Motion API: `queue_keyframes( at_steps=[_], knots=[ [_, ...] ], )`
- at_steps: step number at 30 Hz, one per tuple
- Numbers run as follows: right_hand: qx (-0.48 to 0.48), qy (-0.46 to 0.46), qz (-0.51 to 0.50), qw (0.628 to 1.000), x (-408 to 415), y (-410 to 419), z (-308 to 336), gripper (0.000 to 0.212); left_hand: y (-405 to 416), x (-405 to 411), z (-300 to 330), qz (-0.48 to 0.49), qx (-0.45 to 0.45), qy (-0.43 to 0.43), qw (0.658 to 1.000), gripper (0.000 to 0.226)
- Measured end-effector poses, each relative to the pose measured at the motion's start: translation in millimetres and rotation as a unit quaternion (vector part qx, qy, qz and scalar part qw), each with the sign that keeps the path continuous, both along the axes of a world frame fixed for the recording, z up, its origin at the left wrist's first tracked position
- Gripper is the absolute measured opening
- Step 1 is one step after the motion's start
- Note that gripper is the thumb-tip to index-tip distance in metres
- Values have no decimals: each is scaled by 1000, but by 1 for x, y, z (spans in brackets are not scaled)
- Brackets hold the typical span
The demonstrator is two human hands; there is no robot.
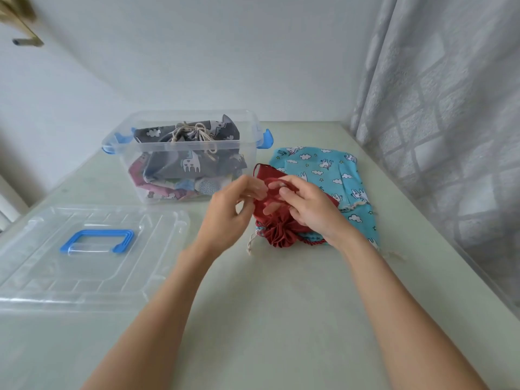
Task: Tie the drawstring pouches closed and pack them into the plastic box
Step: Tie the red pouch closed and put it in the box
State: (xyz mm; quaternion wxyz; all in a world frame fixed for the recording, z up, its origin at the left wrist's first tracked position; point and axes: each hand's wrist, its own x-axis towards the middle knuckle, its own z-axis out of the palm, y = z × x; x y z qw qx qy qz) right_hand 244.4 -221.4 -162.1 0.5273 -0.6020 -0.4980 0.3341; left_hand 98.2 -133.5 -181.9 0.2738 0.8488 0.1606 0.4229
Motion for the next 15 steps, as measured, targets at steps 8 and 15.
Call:
queue_keyframes(
  at_steps=[8,15],
  knots=[
    [-16,-36,-2,999,4,-3,-1,28,1,7,-13,-16,30,132,991,35],
    [13,-13,-85,996,18,-5,-3,30,-3,-10,3,81,-21,93,992,41]
  ],
)
